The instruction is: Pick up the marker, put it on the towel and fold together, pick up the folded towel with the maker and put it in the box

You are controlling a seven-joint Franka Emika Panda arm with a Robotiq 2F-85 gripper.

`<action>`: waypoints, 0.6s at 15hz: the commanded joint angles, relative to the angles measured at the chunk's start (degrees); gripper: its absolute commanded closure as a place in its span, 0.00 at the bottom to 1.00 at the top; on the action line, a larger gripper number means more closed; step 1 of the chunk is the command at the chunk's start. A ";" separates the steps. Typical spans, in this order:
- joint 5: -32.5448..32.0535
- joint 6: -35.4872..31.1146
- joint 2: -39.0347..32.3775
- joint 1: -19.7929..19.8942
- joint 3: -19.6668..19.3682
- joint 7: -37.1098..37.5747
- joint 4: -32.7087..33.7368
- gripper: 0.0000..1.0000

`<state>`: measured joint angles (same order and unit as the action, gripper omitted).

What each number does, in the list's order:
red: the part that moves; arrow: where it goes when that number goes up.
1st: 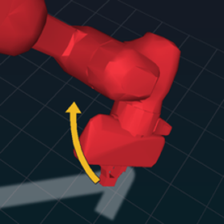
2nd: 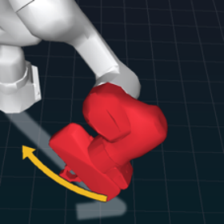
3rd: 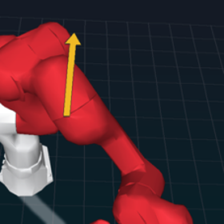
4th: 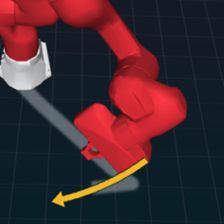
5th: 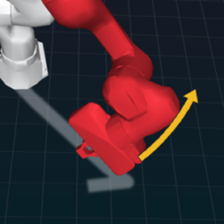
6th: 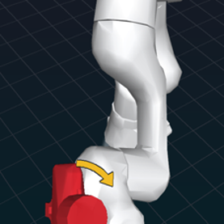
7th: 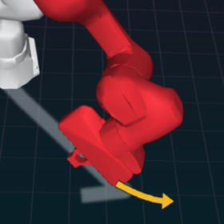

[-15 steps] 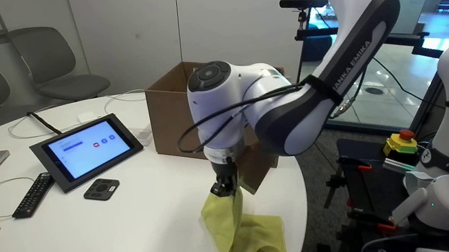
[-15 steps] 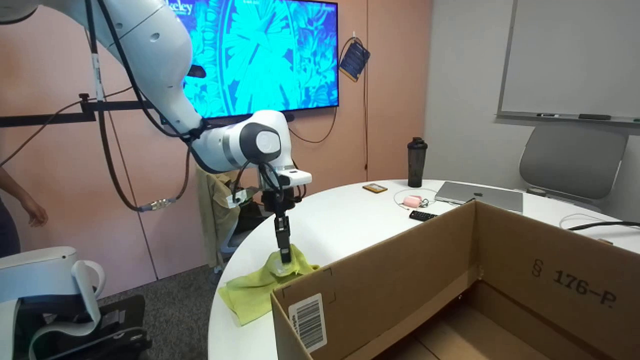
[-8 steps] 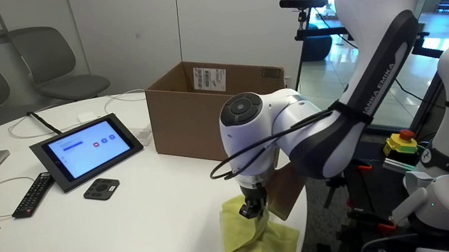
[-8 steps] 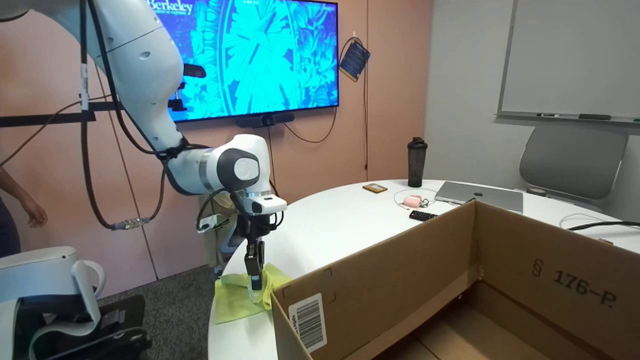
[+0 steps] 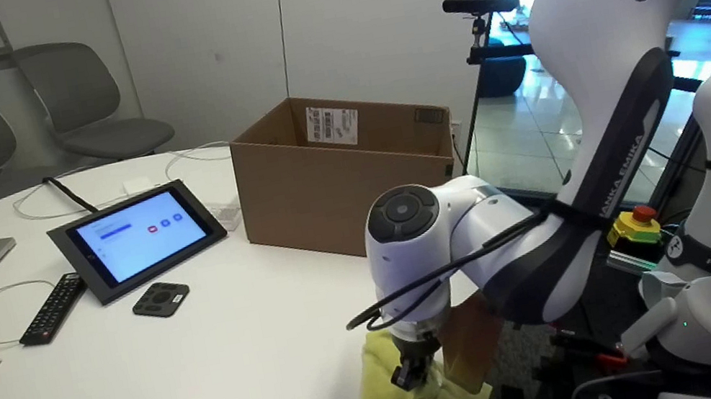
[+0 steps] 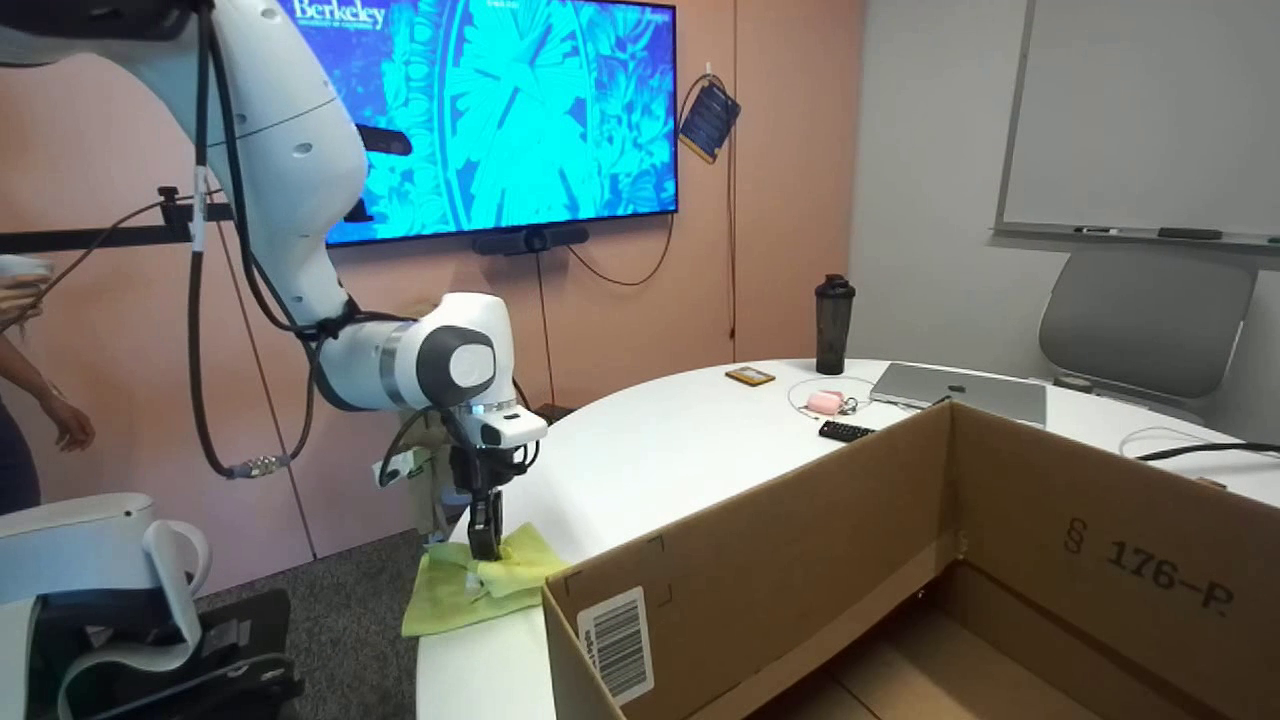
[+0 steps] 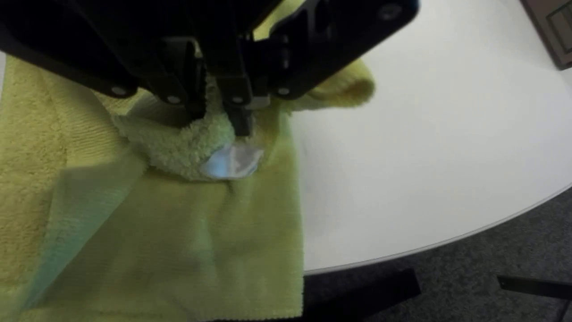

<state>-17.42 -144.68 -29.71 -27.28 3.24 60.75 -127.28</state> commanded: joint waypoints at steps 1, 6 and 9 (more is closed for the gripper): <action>0.39 -6.80 -6.95 -0.22 -0.82 -0.40 2.90 0.59; 0.97 -11.36 -9.69 -0.70 -3.02 -0.50 3.28 0.25; 2.45 -13.46 -9.95 -0.10 -3.79 -1.05 3.53 0.04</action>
<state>-16.70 -154.22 -36.56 -27.28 1.16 60.68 -125.94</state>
